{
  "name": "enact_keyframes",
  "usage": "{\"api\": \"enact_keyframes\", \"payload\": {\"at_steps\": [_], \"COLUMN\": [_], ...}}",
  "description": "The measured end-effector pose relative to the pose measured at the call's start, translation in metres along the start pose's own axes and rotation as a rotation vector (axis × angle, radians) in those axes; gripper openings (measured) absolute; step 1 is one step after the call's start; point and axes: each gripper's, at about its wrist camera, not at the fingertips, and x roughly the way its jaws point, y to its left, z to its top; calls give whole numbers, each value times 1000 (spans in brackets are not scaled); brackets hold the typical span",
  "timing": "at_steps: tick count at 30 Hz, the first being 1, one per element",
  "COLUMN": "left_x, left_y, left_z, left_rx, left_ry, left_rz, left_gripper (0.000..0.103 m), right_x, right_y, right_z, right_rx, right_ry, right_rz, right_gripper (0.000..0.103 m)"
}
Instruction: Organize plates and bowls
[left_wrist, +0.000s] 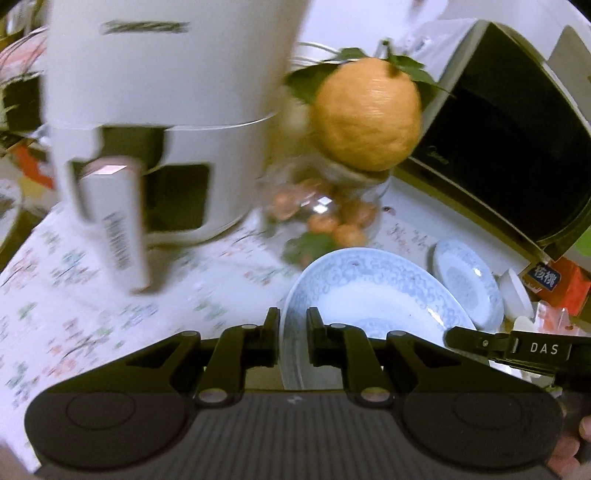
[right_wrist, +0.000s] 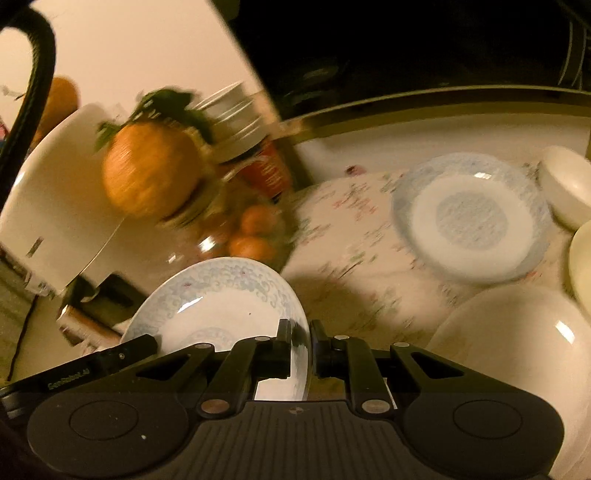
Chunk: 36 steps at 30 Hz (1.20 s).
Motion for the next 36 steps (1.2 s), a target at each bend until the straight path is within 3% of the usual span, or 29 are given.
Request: {"api": "enact_keyframes", "payload": {"at_steps": [8, 15, 21, 36], "left_x": [-47, -72, -82, -41], "left_y": [69, 99, 107, 99], "left_z": [-49, -60, -70, -88], "left_rx": [-125, -149, -106, -25], "left_ry": [39, 18, 21, 81], "left_rz": [19, 41, 23, 50], "left_gripper": [12, 14, 14, 16], "right_x": [3, 5, 5, 17], "right_y": [57, 94, 100, 83], "right_z": [-53, -91, -116, -129], "right_rx": [-89, -158, -114, -92], "right_ry": [115, 215, 304, 318], "right_rz": [40, 42, 6, -83], "right_gripper": [13, 15, 16, 18]}}
